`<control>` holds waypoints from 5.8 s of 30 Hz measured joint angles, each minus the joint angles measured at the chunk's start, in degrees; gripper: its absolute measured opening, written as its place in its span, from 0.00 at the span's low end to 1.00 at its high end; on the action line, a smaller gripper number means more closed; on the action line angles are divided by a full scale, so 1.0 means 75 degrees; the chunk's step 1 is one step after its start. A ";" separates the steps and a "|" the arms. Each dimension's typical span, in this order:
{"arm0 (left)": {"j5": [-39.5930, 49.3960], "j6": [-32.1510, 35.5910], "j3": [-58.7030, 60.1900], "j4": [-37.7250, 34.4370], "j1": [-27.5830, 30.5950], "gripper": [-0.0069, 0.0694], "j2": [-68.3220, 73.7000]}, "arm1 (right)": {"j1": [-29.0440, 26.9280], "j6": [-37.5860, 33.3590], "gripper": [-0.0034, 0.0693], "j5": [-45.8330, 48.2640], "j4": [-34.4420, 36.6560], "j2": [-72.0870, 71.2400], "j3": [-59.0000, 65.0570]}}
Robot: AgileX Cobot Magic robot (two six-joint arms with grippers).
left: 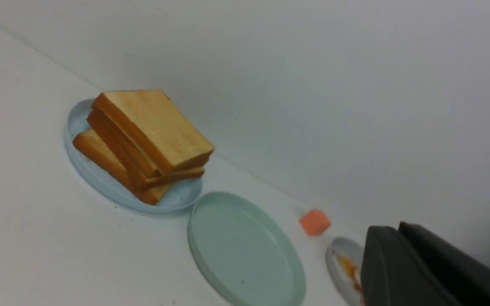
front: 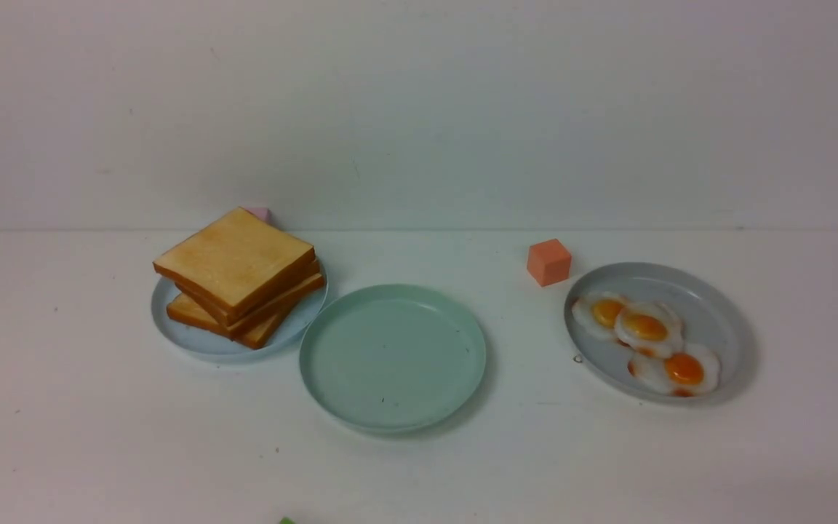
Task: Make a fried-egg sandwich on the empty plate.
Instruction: Use the left arm to grab a slice of bread, then use the left arm to put a slice of bread into the empty plate in the middle, then use the right arm to grab a fried egg
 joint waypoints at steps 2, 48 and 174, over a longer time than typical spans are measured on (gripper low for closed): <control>0.0419 0.0577 -0.0420 0.0048 -0.0138 0.10 0.0810 | 0.0000 0.0000 0.38 0.0000 0.0000 0.0000 0.0000; 0.3155 -0.0248 -0.8188 0.4884 -0.2283 0.07 1.1507 | 0.2820 -0.1043 0.06 0.4690 0.1542 0.4812 -0.6878; 0.3003 -0.1426 -0.5011 0.5977 -0.5188 0.07 0.4349 | 0.1888 -0.1207 0.17 0.3420 -0.0935 1.1393 -0.9104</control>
